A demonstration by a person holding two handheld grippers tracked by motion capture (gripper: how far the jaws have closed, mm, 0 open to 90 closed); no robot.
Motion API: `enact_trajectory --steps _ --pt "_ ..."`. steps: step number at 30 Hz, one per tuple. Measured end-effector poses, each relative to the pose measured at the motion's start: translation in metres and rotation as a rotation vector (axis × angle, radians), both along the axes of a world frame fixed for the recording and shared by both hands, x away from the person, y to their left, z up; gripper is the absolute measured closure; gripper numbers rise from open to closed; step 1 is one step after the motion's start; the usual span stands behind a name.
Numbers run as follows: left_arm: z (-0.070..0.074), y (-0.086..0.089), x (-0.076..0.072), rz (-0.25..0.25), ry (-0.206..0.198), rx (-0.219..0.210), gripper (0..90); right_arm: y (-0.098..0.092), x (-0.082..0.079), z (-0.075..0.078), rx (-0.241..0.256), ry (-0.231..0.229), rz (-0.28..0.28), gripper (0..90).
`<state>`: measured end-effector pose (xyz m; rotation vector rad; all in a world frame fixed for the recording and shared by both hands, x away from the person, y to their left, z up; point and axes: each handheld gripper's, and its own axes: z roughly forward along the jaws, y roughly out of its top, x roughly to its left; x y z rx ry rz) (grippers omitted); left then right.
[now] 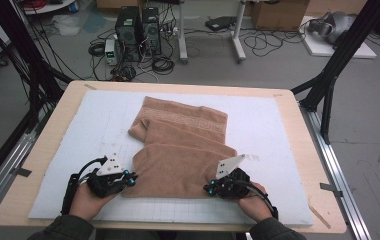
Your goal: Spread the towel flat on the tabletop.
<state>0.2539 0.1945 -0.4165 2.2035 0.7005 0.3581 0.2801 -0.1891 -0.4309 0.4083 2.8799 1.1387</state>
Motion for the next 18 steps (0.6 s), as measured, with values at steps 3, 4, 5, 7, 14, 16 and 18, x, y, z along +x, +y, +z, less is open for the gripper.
enact_trajectory --steps 3,4,5,7,14,16,18 --pt "0.003 0.0 -0.007 -0.013 -0.004 -0.003 84.8 -0.003 -0.003 0.0 0.019 -0.022 -0.033 70.9" --pt "0.002 0.0 -0.006 -0.016 0.0 -0.004 83.6 -0.005 -0.001 0.0 0.026 -0.013 -0.057 65.4" --pt "0.001 0.0 -0.004 -0.008 0.005 -0.001 77.4 -0.007 0.0 0.0 0.033 -0.013 -0.073 61.7" --pt "-0.004 -0.002 0.002 0.011 0.012 0.009 58.8 -0.008 0.003 -0.003 0.029 -0.009 -0.08 61.7" --pt "-0.024 -0.011 0.016 -0.026 0.059 -0.007 83.8 -0.003 0.012 -0.01 0.048 0.029 -0.066 83.1" --pt "-0.021 -0.009 0.011 -0.026 0.043 -0.003 84.5 -0.002 0.009 -0.008 0.04 0.013 -0.044 84.2" --pt "-0.015 -0.005 0.002 -0.027 0.048 -0.033 84.5 0.0 0.002 -0.005 0.038 0.019 -0.025 84.3"
